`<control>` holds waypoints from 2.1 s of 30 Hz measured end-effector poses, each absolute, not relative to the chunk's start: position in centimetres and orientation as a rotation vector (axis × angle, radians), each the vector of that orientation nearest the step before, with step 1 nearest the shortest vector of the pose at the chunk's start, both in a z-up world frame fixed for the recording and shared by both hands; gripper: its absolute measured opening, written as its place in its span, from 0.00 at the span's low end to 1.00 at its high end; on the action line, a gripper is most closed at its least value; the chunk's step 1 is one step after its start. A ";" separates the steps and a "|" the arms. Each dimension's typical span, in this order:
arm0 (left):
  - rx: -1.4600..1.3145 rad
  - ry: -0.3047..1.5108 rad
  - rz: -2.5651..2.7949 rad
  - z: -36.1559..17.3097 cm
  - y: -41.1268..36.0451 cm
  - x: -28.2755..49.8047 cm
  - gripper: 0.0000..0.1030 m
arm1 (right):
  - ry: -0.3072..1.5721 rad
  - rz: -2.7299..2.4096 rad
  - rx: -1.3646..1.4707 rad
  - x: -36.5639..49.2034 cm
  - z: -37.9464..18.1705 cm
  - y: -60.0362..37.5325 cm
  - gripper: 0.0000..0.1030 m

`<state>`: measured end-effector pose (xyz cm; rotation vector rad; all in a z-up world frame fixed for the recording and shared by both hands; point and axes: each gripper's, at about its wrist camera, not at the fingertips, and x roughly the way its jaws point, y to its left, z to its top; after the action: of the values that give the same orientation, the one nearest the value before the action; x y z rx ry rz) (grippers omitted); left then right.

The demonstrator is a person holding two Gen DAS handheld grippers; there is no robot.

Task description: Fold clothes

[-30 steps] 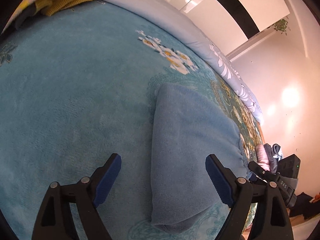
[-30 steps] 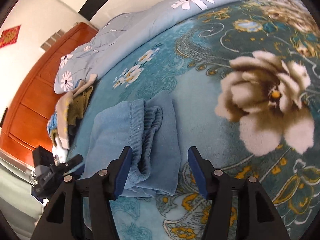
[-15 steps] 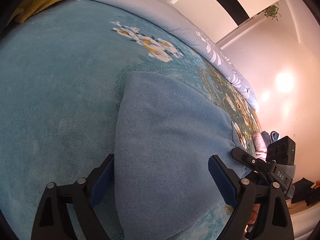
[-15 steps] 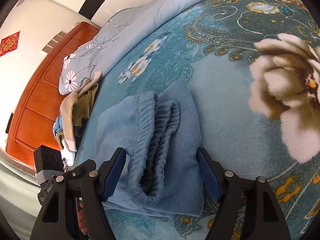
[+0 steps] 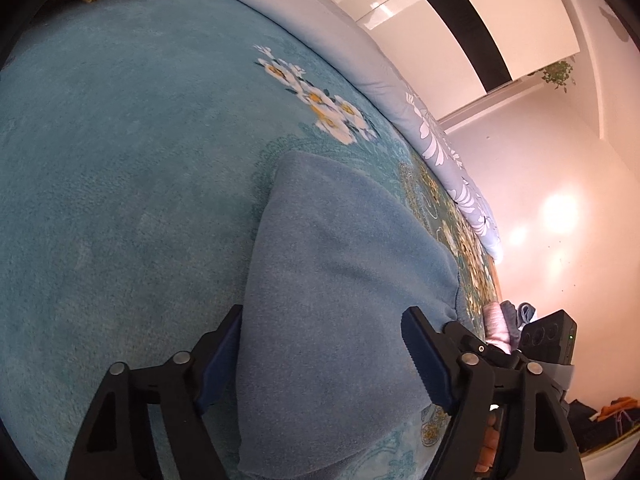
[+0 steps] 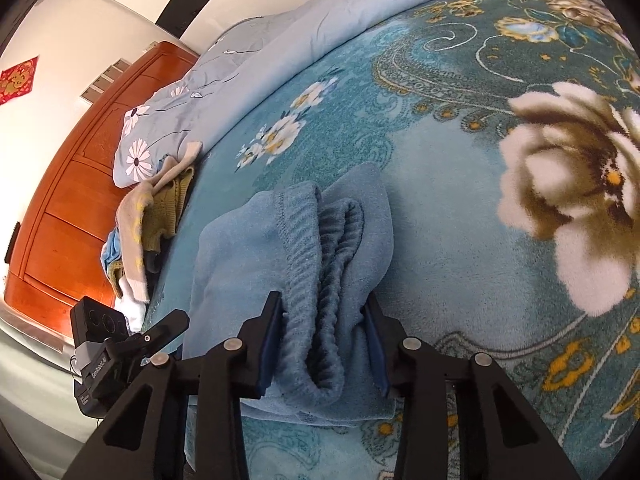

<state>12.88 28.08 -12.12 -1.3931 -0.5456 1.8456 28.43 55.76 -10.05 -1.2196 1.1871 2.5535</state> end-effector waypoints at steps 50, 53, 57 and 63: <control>-0.996 -0.176 1.481 10.0 64.3 29.7 0.35 | 0.857 2.572 -0.900 50.2 12.5 81.7 0.34; -1.008 -0.155 1.441 9.9 67.5 30.6 0.35 | 0.834 2.537 -0.919 51.3 12.8 84.2 0.34; -0.996 -0.096 1.389 10.1 71.5 33.0 0.35 | 0.838 2.501 -0.919 53.2 12.9 87.6 0.34; -0.970 -0.040 1.298 10.1 76.4 37.2 0.36 | 0.889 2.424 -0.884 57.0 13.1 92.6 0.34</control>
<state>37.17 76.39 10.08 -0.9705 -0.0396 1.2977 57.04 92.59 13.13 -0.8838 0.8886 2.4244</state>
